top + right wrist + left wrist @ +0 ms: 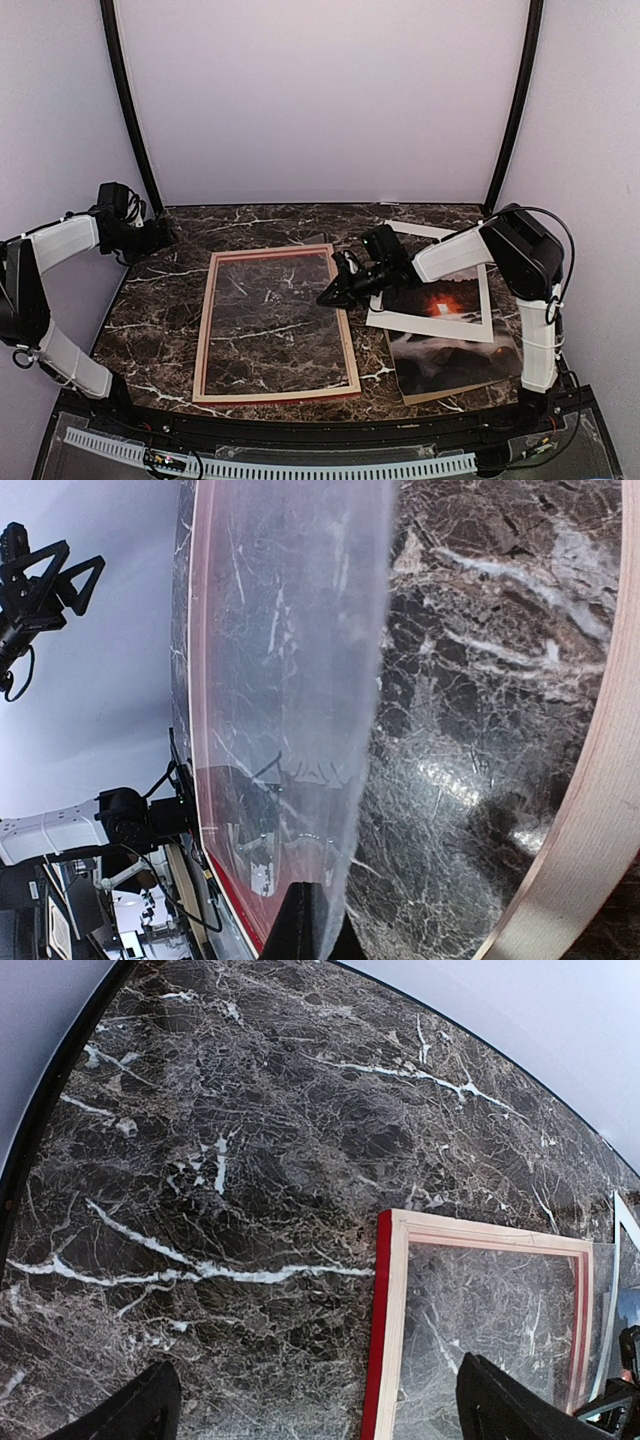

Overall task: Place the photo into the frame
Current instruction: Place the glass panel at the frame body.

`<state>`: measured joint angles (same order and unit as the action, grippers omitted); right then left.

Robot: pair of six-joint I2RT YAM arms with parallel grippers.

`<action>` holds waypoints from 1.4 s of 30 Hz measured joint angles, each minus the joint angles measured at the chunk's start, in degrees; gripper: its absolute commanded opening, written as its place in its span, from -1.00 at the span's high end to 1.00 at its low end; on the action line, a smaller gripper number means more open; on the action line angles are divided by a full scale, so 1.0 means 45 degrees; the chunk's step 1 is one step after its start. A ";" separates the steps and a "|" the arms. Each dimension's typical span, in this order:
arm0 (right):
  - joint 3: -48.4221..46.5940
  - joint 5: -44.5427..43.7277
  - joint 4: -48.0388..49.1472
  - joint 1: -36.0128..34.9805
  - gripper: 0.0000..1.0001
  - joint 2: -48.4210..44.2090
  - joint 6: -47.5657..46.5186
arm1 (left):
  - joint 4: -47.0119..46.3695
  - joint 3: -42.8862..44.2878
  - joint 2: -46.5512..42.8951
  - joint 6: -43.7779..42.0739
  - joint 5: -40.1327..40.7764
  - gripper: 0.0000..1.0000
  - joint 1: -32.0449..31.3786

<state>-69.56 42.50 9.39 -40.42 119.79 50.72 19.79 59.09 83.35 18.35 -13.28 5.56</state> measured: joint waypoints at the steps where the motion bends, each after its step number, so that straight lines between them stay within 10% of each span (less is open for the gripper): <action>1: 0.0000 0.0000 -0.0005 0.0000 1.00 0.0005 -0.0015 | 0.0000 -0.0005 0.0000 0.0000 0.0005 -0.98 0.0000; 28: 0.0005 -0.0024 -0.0010 -0.0034 1.00 0.0005 0.0092 | -0.0029 -0.0170 0.0005 0.0010 0.0005 -0.98 -0.0189; 42: 0.0005 -0.0408 -0.0461 -0.0117 0.65 0.0155 0.0126 | -0.0719 -0.0539 0.0058 0.0306 0.0068 -0.98 -0.1486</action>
<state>-69.54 40.66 7.31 -40.95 120.49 51.29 16.56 56.66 83.61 19.73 -12.97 -1.13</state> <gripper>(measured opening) 0.148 0.990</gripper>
